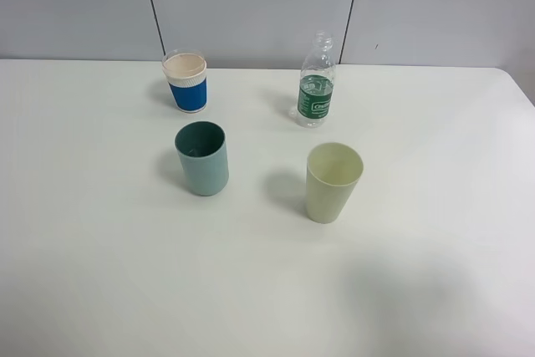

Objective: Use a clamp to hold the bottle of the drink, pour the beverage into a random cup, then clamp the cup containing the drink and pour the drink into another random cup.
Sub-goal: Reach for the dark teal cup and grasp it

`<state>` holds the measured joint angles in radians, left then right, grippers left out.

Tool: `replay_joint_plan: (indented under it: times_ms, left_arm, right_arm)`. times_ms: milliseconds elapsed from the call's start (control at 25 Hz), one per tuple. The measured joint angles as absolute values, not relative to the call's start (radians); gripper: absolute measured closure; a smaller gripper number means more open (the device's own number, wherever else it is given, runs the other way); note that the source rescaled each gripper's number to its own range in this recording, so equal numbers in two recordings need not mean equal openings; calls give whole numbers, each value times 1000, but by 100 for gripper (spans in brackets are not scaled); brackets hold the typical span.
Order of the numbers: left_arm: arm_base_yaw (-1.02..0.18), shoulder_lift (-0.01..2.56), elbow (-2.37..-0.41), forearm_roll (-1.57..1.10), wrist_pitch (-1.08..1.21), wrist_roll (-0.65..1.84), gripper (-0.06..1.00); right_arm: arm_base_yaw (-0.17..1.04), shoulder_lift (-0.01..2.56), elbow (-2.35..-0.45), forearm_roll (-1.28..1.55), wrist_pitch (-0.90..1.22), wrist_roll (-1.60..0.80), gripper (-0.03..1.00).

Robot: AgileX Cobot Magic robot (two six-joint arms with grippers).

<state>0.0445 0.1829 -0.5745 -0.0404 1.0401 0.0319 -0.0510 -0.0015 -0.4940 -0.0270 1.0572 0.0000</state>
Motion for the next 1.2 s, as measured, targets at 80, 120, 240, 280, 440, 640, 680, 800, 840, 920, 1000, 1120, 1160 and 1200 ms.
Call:
replay_joint_plan:
  times_ms: [80, 120, 240, 280, 440, 640, 680, 800, 840, 920, 1000, 1120, 1160, 1200]
  left_arm:
    - [-3, 238, -574, -46, 1032, 45, -6]
    - [-28, 268, -574, -46, 1025, 55, -6]
    - [-109, 353, -574, -46, 1022, 76, -6]
    - [-139, 383, -574, -46, 1022, 82, -6]
    - [-244, 489, -565, -44, 1016, 118, -6]
    - [-348, 608, -539, -38, 971, 133, -6]
    - [-365, 634, -539, -38, 957, 141, -6]
    - [-393, 706, -538, -47, 894, 172, -6]
    - [-396, 728, -538, -55, 870, 180, -6]
    - [-399, 783, -538, -78, 811, 204, -6]
    - [-399, 841, -538, -95, 767, 218, -6]
    - [-399, 922, -538, -98, 703, 223, -6]
    - [-399, 946, -538, -98, 679, 223, -6]
    - [-399, 965, -534, -98, 643, 216, -6]
  right_arm:
    - [-51, -1, -494, -27, 1057, 0, -3]
    - [-51, -1, -494, -27, 1057, 0, -3]
    - [-51, -1, -494, -27, 1057, 0, -3]
    - [-51, -1, -494, -27, 1057, 0, -3]
    - [-51, -1, -494, -27, 1057, 0, -3]
    - [-51, -1, -494, -27, 1057, 0, -3]
    - [-51, -1, -494, -27, 1057, 0, -3]
    - [-51, -1, -494, -27, 1057, 0, -3]
    - [-51, -1, -494, -27, 1057, 0, -3]
    - [-51, -1, -494, -27, 1057, 0, -3]
    - [-51, -1, -494, -27, 1057, 0, -3]
    - [-51, -1, -494, -27, 1057, 0, -3]
    - [-51, -1, -494, -27, 1057, 0, -3]
    - [-51, -1, -494, -27, 1057, 0, -3]
